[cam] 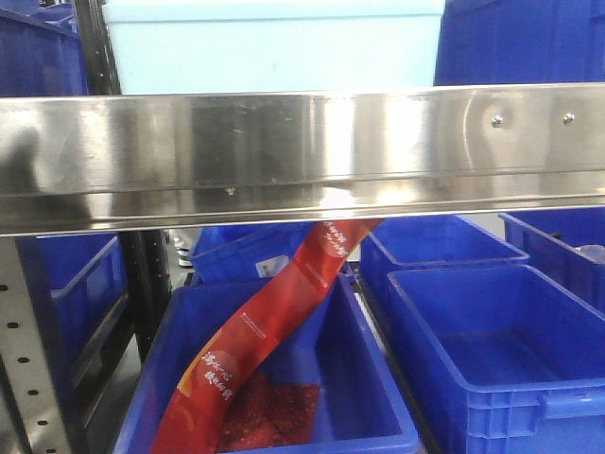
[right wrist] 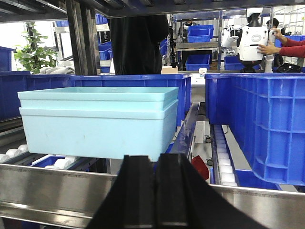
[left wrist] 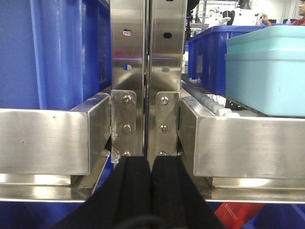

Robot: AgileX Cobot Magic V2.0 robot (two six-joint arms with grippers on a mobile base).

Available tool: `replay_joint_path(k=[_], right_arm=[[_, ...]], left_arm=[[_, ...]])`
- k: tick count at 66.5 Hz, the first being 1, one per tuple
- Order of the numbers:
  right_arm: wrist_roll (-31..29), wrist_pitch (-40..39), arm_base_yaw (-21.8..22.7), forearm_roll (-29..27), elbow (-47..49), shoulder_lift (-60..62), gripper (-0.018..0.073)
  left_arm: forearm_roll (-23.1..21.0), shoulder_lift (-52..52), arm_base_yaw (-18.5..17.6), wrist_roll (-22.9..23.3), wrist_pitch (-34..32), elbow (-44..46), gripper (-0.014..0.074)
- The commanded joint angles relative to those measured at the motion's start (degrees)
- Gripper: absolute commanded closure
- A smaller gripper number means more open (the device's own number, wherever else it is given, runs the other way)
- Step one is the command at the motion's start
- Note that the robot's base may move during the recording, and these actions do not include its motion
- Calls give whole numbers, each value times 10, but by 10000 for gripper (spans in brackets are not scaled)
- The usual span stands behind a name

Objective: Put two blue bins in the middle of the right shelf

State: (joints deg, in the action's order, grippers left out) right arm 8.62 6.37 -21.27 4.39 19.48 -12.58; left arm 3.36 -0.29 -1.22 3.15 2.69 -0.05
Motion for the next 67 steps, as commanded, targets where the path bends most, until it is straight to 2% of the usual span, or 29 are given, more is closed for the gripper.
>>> replay_joint_path(k=[1, 8, 15, 26, 34, 52, 56, 67], right_arm=[[-2, -4, 2, 5, -1, 4, 721], [-41, 11, 19, -17, -1, 9, 721], [-90, 33, 68, -61, -9, 21, 721], [-92, 30, 151, -89, -58, 54, 721], [-92, 21, 182, -107, -108, 84, 721], [-92, 1, 194, -109, -194, 126, 721], [-92, -27, 194, -109, -195, 126, 721], [-92, -9, 194, -106, -195, 126, 721]], left_arm=[[0, 3, 2, 0, -11, 1, 707], [0, 3, 2, 0, -11, 1, 707], [0, 3, 2, 0, -11, 1, 707], [0, 3, 2, 0, -11, 1, 707], [0, 3, 2, 0, -11, 1, 707], [0, 3, 2, 0, -11, 1, 707], [0, 3, 2, 0, -11, 1, 707], [0, 3, 2, 0, -11, 1, 707]])
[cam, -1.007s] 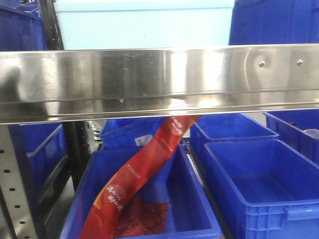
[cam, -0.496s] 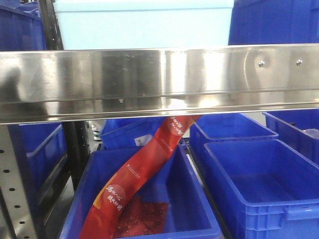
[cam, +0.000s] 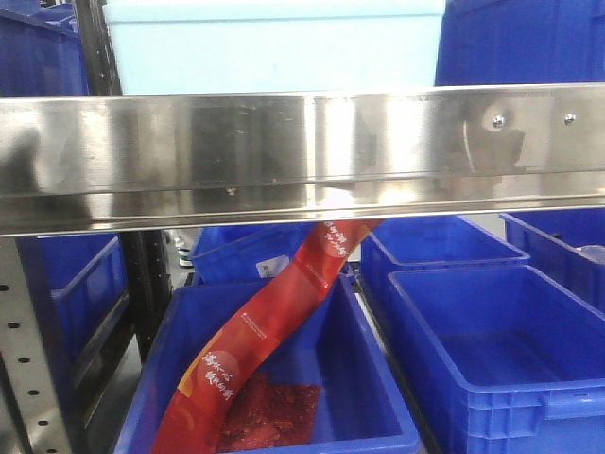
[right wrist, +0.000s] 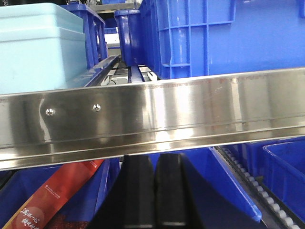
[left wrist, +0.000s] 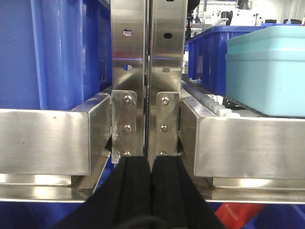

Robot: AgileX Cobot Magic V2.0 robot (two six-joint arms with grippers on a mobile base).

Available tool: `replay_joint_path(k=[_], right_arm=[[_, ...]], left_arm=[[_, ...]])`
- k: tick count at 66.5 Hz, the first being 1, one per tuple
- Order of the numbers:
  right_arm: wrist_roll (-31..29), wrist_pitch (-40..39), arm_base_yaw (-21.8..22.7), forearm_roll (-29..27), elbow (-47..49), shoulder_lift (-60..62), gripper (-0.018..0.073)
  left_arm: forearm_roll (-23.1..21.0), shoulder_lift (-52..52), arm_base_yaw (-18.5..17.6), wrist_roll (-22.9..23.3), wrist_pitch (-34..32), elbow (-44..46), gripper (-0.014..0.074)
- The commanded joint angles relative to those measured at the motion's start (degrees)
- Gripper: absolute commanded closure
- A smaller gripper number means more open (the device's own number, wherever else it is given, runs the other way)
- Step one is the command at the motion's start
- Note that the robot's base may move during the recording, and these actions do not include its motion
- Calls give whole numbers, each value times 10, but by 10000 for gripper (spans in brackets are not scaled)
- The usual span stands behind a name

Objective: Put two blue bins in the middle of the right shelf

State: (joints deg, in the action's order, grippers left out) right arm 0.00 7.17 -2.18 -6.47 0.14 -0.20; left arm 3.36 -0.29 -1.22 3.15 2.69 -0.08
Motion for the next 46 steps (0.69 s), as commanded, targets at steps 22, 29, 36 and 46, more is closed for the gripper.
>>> replay_joint_path(k=[22, 29, 36, 46], right_arm=[[-6, -17, 3, 3, -1, 2, 721], [-6, -17, 3, 3, -1, 2, 721], [-6, -17, 3, 3, -1, 2, 721], [-6, -17, 3, 3, -1, 2, 721]], left_arm=[[0, 3, 2, 0, -11, 1, 707], [0, 3, 2, 0, -11, 1, 707], [0, 3, 2, 0, -11, 1, 707], [0, 3, 2, 0, -11, 1, 707]])
